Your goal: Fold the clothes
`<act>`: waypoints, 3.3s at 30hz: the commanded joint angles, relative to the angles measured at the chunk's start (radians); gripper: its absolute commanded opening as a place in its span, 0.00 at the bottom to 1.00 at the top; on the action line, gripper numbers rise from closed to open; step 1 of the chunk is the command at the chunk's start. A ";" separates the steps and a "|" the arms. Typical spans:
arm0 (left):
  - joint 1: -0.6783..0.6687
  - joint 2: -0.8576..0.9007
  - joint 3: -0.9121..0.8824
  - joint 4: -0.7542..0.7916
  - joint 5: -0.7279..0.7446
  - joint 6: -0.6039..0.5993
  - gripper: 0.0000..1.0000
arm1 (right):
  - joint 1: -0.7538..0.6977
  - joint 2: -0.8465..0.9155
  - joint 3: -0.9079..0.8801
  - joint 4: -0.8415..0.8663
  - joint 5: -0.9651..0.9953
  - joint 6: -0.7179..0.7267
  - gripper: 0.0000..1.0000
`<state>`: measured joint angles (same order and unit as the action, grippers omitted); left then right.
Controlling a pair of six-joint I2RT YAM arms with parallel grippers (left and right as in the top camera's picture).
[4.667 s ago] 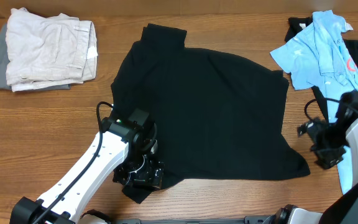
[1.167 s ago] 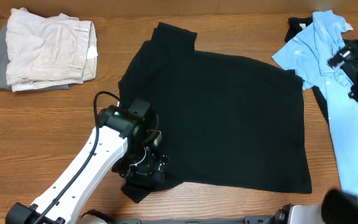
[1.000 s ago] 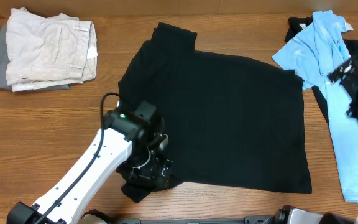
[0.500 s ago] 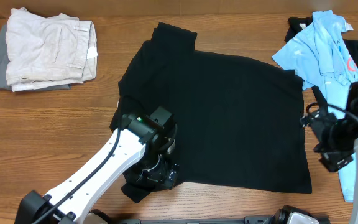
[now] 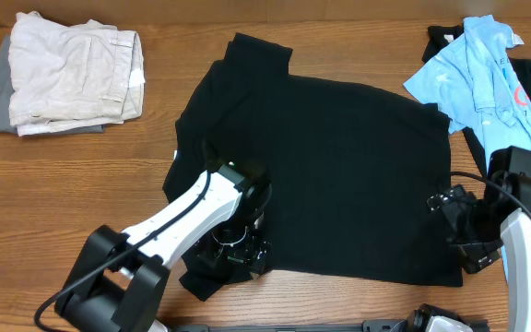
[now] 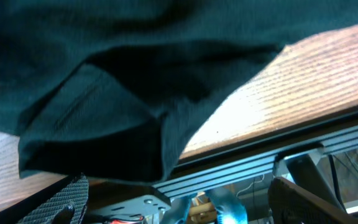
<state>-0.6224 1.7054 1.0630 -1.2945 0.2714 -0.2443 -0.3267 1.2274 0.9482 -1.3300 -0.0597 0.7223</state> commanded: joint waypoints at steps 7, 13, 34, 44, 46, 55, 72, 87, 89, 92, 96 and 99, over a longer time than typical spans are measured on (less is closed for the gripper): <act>-0.008 0.090 0.004 0.087 -0.002 -0.019 0.89 | -0.006 -0.018 -0.083 0.042 0.015 0.034 1.00; -0.009 0.133 -0.011 0.098 0.011 -0.018 0.75 | -0.029 -0.018 -0.098 0.047 0.016 0.097 1.00; -0.014 0.135 -0.018 0.114 0.011 -0.026 0.04 | -0.179 -0.016 -0.242 0.146 0.080 0.247 1.00; -0.014 0.135 -0.018 0.115 0.011 -0.025 0.04 | -0.253 -0.016 -0.242 0.180 0.134 0.213 1.00; -0.014 0.135 -0.018 0.115 0.010 -0.025 0.04 | -0.253 -0.016 -0.243 0.190 0.147 0.213 1.00; -0.014 0.135 -0.018 0.118 0.010 -0.024 0.05 | -0.253 -0.016 -0.352 0.304 0.148 0.214 1.00; -0.014 0.135 -0.018 0.117 0.010 -0.021 0.04 | -0.253 -0.015 -0.491 0.443 0.072 0.282 1.00; -0.014 0.109 -0.018 0.071 0.009 -0.022 0.04 | -0.253 -0.016 -0.486 0.426 0.058 0.282 0.35; -0.014 0.088 -0.018 0.060 0.009 -0.022 0.04 | -0.253 -0.016 -0.470 0.399 0.059 0.299 0.34; -0.014 0.045 -0.018 0.045 0.009 -0.022 0.04 | -0.253 -0.016 -0.439 0.361 0.059 0.309 0.26; -0.014 -0.001 -0.018 0.008 0.010 -0.022 0.04 | -0.253 -0.016 -0.399 0.315 0.069 0.316 0.15; -0.014 -0.018 -0.018 -0.024 0.010 -0.022 0.04 | -0.253 -0.016 -0.380 0.280 0.068 0.330 0.04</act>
<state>-0.6289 1.7180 1.0508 -1.3022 0.2764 -0.2638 -0.5762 1.2110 0.5320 -1.0416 0.0017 1.0321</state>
